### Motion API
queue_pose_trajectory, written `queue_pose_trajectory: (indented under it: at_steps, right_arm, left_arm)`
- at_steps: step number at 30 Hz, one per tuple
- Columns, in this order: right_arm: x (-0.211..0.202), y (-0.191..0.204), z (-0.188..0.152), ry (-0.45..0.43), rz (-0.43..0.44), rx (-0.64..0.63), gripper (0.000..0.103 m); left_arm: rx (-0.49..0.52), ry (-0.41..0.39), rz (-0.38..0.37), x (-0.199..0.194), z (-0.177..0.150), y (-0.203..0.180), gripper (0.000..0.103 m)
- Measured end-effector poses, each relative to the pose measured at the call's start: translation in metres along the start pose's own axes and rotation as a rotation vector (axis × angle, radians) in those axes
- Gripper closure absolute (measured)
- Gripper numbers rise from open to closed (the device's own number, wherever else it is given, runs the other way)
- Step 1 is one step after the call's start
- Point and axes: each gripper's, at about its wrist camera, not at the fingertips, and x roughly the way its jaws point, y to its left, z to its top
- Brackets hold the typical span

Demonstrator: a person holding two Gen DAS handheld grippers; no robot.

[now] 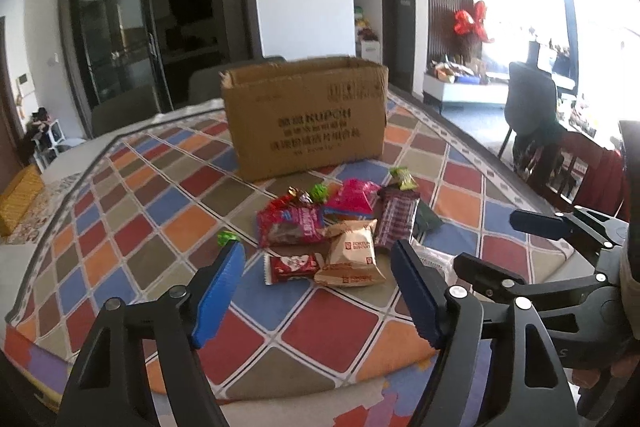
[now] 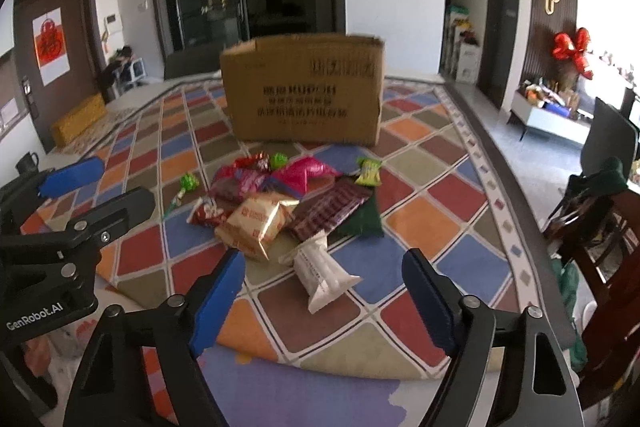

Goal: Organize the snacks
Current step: 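Reach the left tool to the Fortune Biscuits bag while the right tool reaches the white bar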

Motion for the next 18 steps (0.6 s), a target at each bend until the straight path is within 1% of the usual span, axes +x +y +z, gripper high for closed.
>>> queue_pose_trajectory:
  at_steps: [4,7,10,12,18]
  right_arm:
    - [0.023,-0.005,-0.002,0.058,0.021,-0.003,0.031]
    - [0.037,-0.01,-0.003,0.102,0.041,0.013,0.034]
    - [0.05,-0.014,-0.003,0.141,0.059,0.026,0.038]
    - [0.058,-0.014,-0.003,0.165,0.07,0.026,0.041]
    - [0.075,-0.012,-0.004,0.212,0.093,0.016,0.044]
  left_arm:
    - [0.006,0.065,-0.04,0.024,0.002,-0.004,0.038]
    - [0.011,0.114,-0.081,0.042,0.003,-0.006,0.038]
    - [0.021,0.15,-0.095,0.057,0.003,-0.007,0.042]
    - [0.02,0.18,-0.112,0.068,0.003,-0.007,0.042]
    - [0.018,0.231,-0.142,0.089,0.003,-0.007,0.042]
